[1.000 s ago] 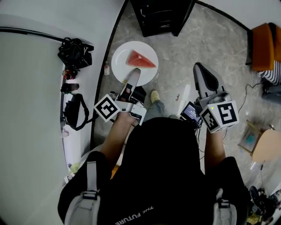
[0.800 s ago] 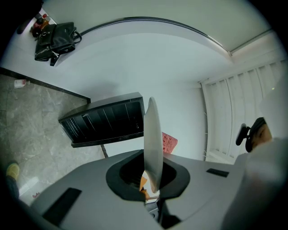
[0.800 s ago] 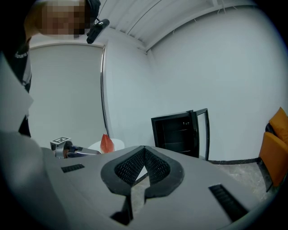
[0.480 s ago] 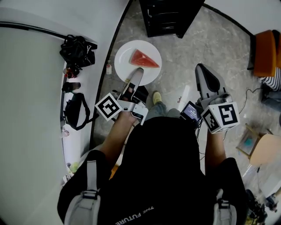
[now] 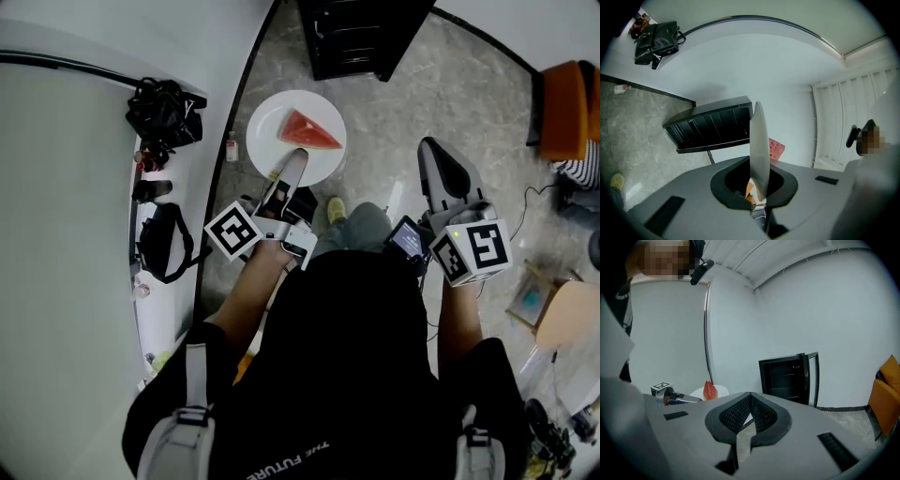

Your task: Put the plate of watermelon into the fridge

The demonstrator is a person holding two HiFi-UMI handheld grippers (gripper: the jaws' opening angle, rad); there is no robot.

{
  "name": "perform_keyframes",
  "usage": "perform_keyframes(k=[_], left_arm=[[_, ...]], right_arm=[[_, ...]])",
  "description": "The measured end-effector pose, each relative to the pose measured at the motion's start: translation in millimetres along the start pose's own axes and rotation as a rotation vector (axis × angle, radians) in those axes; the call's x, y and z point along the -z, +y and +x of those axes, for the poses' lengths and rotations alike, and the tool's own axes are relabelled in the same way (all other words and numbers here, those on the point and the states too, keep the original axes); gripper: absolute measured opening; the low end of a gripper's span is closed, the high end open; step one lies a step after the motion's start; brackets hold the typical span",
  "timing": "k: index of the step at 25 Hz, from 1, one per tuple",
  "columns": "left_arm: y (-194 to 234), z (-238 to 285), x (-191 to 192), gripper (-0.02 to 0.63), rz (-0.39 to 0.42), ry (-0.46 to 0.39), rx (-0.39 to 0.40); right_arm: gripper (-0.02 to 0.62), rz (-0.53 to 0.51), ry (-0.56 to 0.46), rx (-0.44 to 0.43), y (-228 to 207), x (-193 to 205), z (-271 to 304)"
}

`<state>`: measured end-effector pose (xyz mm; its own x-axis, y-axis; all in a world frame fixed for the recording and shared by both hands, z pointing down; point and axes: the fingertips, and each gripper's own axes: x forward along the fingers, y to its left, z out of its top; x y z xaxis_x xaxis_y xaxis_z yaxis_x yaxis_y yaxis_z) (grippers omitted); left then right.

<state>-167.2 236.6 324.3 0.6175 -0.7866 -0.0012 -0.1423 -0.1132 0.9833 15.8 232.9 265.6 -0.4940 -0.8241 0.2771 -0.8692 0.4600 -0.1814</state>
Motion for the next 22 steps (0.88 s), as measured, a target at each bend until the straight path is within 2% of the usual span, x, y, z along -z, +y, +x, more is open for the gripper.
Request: perform_keyframes(k=[22], left_arm=[[-5, 1, -1, 0.015, -0.004, -0.008, 0.018]], right_arm=[[0.011, -0.020, -0.039, 0.028, -3, -15, -8]])
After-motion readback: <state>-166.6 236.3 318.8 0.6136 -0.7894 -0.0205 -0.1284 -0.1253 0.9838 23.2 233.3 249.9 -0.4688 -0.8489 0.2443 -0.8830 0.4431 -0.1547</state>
